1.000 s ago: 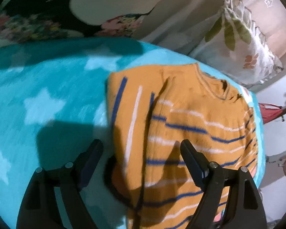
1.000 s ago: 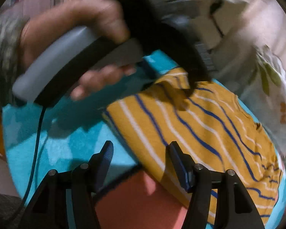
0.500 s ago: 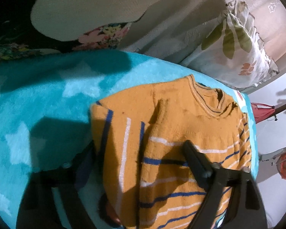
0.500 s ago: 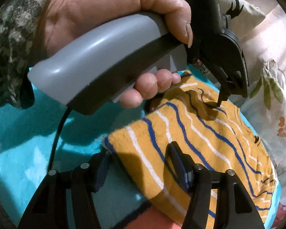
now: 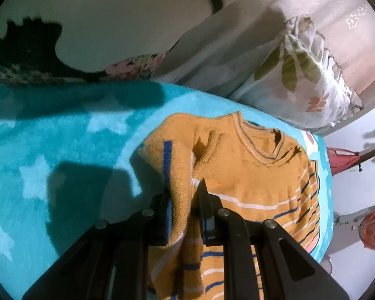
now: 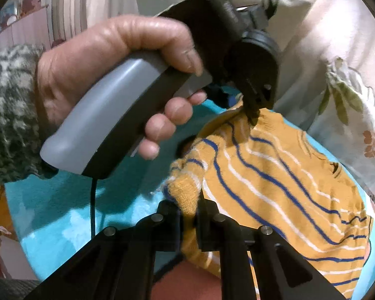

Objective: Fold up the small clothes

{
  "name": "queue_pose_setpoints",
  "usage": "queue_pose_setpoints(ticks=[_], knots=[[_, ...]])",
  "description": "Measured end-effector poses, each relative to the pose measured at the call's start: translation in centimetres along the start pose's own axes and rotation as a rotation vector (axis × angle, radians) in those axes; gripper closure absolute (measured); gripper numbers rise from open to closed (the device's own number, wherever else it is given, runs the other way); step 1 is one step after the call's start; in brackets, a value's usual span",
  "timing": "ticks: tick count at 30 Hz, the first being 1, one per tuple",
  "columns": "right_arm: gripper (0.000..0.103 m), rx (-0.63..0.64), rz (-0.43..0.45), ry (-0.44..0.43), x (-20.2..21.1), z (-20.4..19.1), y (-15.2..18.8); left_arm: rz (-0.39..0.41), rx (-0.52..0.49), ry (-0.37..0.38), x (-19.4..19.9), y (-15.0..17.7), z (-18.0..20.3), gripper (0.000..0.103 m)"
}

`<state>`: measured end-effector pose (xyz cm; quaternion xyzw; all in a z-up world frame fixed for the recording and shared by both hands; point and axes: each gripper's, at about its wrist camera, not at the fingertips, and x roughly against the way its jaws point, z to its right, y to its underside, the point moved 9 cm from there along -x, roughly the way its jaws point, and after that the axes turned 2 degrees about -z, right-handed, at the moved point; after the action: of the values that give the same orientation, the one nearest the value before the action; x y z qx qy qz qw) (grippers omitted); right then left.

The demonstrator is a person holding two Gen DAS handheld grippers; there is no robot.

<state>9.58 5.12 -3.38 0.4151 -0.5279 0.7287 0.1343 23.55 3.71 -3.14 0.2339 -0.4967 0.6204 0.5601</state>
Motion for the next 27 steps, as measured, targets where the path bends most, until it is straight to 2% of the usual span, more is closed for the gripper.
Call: queue_pose_setpoints(ticks=[4, 7, 12, 17, 20, 23, 27], knots=[[0.094, -0.040, 0.049, -0.029, 2.5, 3.0, 0.5, 0.041, 0.020, -0.009, 1.5, -0.5, 2.7, 0.087], [0.094, -0.079, 0.076, -0.040, 4.4, 5.6, 1.0, 0.072, 0.004, -0.014, 2.1, -1.0, 6.3, 0.087], [0.094, -0.177, 0.117, -0.032, 7.9, 12.6, 3.4, 0.091, -0.027, 0.011, 1.2, -1.5, 13.7, 0.087], [0.094, -0.293, 0.117, 0.014, 10.9, 19.7, 7.9, 0.055, -0.088, 0.027, -2.7, -1.2, 21.5, 0.087], [0.094, -0.353, 0.102, 0.041, 12.1, 22.5, 10.6, 0.029, -0.141, 0.025, -5.6, -0.5, 26.2, 0.087], [0.094, -0.416, 0.082, 0.064, 12.8, 25.2, 13.4, 0.006, -0.184, -0.004, -8.3, 0.5, 29.4, 0.087], [0.094, -0.478, 0.046, 0.079, 12.8, 27.5, 16.7, -0.029, -0.199, -0.036, -11.2, 1.5, 31.5, 0.087]])
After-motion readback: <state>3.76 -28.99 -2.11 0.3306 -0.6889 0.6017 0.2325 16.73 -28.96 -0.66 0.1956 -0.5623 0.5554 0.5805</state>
